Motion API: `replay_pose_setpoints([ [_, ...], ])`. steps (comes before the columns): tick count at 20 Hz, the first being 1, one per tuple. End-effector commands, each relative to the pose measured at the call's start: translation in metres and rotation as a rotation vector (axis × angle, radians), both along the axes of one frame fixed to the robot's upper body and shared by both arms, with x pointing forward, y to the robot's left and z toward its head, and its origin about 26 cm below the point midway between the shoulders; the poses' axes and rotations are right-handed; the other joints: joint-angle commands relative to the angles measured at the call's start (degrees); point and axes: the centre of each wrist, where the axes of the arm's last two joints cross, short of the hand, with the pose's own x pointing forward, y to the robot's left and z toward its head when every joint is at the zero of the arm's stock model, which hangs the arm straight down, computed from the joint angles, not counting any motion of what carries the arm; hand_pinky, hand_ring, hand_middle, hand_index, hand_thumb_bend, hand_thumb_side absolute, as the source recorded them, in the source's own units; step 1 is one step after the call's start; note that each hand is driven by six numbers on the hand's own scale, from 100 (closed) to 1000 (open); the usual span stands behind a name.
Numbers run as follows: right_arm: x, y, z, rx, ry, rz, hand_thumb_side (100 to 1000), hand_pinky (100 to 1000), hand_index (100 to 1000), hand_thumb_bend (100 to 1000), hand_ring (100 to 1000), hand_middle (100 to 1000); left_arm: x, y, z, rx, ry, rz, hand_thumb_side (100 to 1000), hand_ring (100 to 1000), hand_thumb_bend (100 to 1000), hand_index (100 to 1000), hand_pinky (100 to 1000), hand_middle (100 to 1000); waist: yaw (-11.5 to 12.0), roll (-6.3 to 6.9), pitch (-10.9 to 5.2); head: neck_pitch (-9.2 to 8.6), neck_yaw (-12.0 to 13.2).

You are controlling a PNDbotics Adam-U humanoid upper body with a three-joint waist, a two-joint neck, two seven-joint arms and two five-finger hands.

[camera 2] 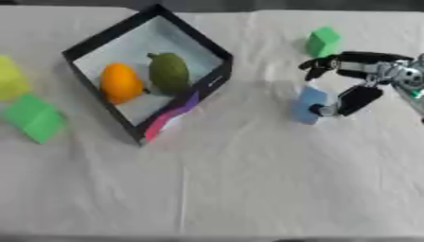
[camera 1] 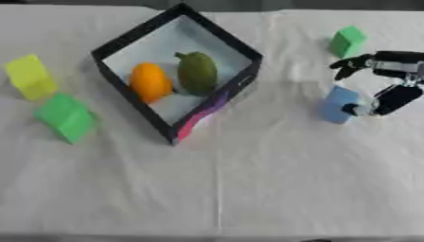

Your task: Pick up objects on the table and place them in the box.

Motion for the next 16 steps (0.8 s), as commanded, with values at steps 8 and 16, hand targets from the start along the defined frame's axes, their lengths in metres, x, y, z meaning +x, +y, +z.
replay_pose_setpoints([
  [8, 0.004, -0.006, 0.004, -0.020, -0.022, -0.040, 379, 1000, 980, 289, 894, 765, 0.000, 0.003, 0.010, 0.031, -0.025, -0.005, 617, 623, 100, 780, 789, 774, -0.1, -0.59, -1.92, 0.15, -0.4],
  [16, 0.006, -0.010, -0.002, -0.041, -0.025, -0.053, 394, 1000, 990, 306, 899, 781, -0.001, 0.002, 0.010, 0.036, -0.024, -0.008, 615, 622, 100, 778, 789, 771, -0.2, -0.52, -1.81, 0.18, -0.5],
])
